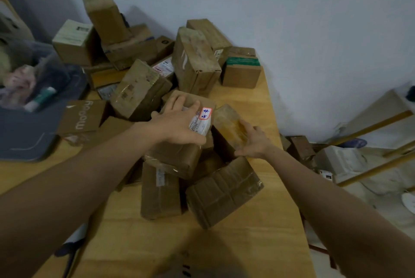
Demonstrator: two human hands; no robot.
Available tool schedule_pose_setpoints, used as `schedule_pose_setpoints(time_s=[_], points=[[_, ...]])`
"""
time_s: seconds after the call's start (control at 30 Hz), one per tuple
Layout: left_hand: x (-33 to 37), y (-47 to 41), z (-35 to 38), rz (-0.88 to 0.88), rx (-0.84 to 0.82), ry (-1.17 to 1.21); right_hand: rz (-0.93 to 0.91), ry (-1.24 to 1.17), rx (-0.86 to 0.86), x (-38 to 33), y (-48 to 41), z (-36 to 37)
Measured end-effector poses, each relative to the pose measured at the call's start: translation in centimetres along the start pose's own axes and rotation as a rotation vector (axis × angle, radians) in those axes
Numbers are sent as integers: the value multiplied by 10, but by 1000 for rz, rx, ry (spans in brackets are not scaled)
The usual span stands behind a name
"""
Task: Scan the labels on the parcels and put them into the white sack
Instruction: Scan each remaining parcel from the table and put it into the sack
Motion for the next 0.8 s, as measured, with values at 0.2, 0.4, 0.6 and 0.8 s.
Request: schedule_pose_setpoints(time_s=[0.2,0.4,0.6,0.8], points=[[-9,12,-14,39,-265,-146,-70,-196,-152,-9,14,9],[5,4,-35,-79,-172,-87,89,-487,-49,-15,6,-2],[20,-42,-58,-123,185,-22,6,-445,162,-26,-36,-37],[29,-124,-92,-193,332,-13,-10,-383,299,-22,-114,-91]])
Point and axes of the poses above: each hand's wrist, its own y-axis away from the middle knuckle, its own z-axis out of the palm, x = y × z, the point moved 1 cm from there along -y, towards the middle knuckle, and after that the axes turned 7 degrees about -y, right-handed, at the moved point
